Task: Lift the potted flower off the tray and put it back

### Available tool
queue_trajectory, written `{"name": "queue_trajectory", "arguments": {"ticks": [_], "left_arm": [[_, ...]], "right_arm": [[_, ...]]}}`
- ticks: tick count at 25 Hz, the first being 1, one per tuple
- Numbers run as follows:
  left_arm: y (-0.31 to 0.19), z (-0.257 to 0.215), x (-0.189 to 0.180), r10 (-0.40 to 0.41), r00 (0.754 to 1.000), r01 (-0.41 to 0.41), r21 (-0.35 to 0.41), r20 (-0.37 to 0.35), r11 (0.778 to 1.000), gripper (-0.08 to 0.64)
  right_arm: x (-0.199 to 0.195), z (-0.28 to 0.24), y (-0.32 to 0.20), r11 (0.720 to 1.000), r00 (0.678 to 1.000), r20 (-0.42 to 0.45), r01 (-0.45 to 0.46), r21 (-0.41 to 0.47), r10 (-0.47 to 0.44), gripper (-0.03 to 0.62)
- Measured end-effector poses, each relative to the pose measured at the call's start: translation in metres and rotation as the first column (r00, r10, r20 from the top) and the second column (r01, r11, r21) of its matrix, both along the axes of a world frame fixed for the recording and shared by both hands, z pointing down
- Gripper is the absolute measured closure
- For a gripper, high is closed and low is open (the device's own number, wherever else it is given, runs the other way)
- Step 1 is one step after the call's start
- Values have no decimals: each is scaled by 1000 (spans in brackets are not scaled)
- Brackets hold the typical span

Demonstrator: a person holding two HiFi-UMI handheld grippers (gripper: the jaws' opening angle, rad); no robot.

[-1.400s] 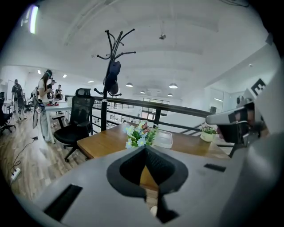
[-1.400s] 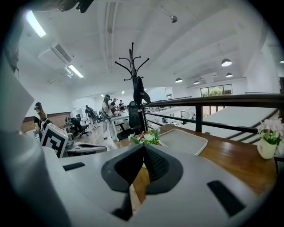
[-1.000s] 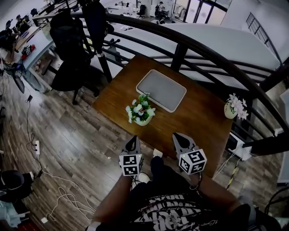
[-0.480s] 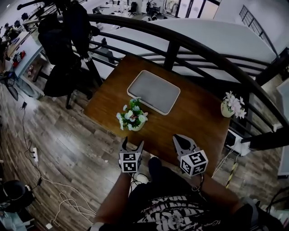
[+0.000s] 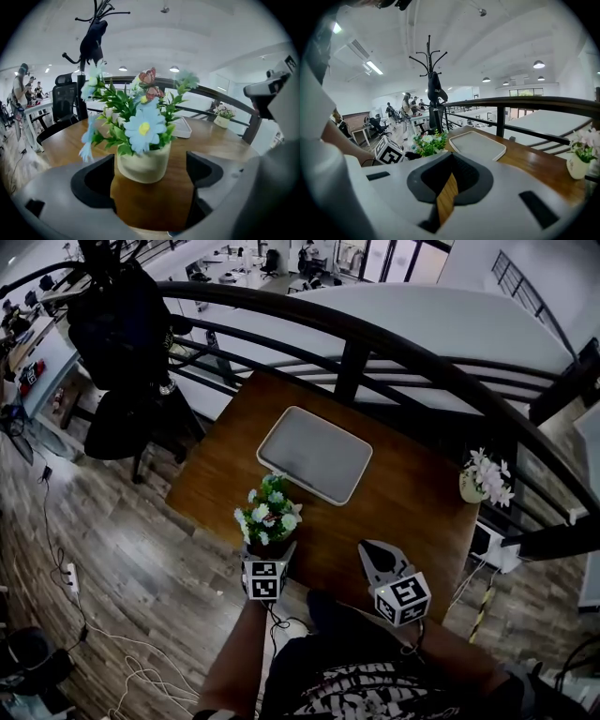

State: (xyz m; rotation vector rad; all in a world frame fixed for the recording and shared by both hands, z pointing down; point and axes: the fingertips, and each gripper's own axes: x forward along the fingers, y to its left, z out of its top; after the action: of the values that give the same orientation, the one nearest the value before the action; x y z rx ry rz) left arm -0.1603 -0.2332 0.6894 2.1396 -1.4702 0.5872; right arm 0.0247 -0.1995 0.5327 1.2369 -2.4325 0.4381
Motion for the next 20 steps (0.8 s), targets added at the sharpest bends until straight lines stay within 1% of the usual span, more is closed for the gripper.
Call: {"name": "queue_trajectory", "arguments": {"ticks": [3,5,8,11,14,20], "left_arm": [[-20,8,-1,5,1000,-5,4,17,1000,83],[-29,17,-2,4,999,-5,6,32,1000,83],[-43,28,3,25,999,-26,31,44,999,80],[-54,32,6,38,998,-41,46,53,998,80],[-60,34,7,40,998,-44,67,48,997,81],[-65,26,6,54,996,-60,94,69,994,81]], "right_arm": [[-1,4,-12,1000,1000,-5,15,-1,-15,594],[0,5,-18,1000,1000,-1,22,-1,-22,594],[4,4,-25,1000,1000,3,28,4,-28,594],[8,11,-33,1000,1000,3,22,-10,-22,594],[11,18,-41,1000,1000,5,14,-28,-14,594],[6,20,-51,999,1000,11,21,-33,-21,594]]}}
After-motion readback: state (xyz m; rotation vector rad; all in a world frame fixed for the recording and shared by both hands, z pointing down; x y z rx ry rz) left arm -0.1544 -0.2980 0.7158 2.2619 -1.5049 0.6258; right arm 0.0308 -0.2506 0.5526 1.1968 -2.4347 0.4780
